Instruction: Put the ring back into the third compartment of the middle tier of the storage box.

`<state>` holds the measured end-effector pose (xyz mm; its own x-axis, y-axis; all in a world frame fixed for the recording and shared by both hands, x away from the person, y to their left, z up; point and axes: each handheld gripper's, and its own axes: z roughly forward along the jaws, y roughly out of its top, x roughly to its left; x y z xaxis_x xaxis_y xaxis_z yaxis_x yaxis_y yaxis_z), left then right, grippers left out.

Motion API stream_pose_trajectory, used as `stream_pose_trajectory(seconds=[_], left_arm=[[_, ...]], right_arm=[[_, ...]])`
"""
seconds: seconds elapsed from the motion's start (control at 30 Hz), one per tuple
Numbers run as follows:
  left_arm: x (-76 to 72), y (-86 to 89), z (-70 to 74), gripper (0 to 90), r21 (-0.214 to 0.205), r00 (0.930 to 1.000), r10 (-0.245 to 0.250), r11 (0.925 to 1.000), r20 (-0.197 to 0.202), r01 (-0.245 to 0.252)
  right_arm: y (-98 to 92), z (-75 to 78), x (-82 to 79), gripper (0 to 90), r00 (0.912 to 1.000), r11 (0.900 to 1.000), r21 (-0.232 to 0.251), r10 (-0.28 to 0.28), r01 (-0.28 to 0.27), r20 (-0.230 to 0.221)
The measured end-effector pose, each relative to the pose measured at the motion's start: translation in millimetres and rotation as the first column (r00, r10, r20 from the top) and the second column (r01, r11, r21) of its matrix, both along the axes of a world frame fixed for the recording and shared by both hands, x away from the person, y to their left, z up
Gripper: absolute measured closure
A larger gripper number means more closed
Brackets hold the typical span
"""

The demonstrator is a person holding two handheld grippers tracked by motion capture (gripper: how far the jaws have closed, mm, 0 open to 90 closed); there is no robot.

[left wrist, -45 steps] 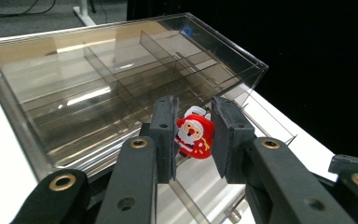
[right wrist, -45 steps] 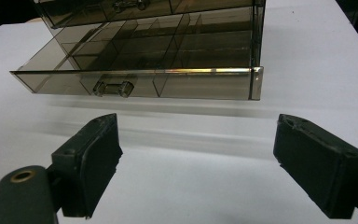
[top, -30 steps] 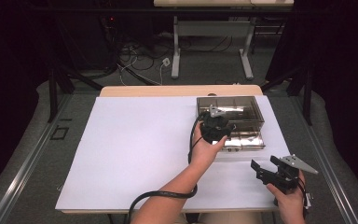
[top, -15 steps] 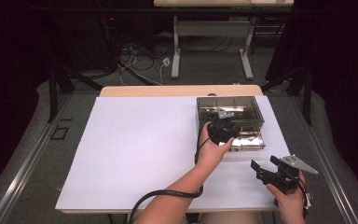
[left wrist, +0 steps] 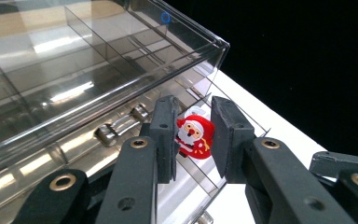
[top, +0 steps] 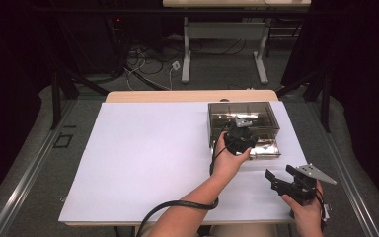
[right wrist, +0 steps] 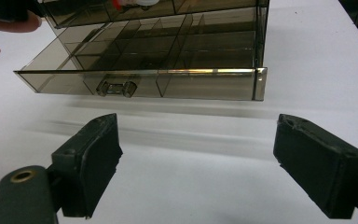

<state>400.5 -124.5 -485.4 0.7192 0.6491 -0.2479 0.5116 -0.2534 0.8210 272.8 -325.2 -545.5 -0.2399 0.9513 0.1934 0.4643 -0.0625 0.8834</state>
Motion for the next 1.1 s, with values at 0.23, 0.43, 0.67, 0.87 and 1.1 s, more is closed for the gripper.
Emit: stream_pose_trajectory(seconds=[0.23,0.43,0.67,0.87,1.1], left_arm=[[0.0,-7.3,-5.9,71.7,0.017,0.9998,-0.018,0.9997,-0.01,0.018],[-0.9,-12.5,-10.3,71.7,0.021,0.9995,-0.022,0.9995,-0.023,0.022],[-2.0,-17.3,-14.6,71.7,0.032,0.9988,-0.037,0.9988,-0.032,0.038],[-3.2,-22.0,-18.0,71.7,0.037,0.9981,-0.042,0.9984,-0.045,0.044],[-4.3,-27.0,-22.0,71.7,0.037,0.9973,-0.04,0.9984,-0.061,0.042]], right_arm=[[-0.1,-0.4,0.3,14.0,1.0,1.0,0.002,-0.003,0.003,0.003],[0.0,-0.6,0.6,14.0,1.0,1.0,0.003,-0.002,0.002,0.009],[0.0,-0.2,0.1,14.0,1.0,1.0,0.004,-0.002,0.002,0.001],[-0.5,0.4,-0.2,14.0,1.0,1.0,0.0,0.001,-0.001,-0.008],[0.3,-0.2,0.2,14.0,1.0,1.0,0.008,0.003,-0.003,0.001]])
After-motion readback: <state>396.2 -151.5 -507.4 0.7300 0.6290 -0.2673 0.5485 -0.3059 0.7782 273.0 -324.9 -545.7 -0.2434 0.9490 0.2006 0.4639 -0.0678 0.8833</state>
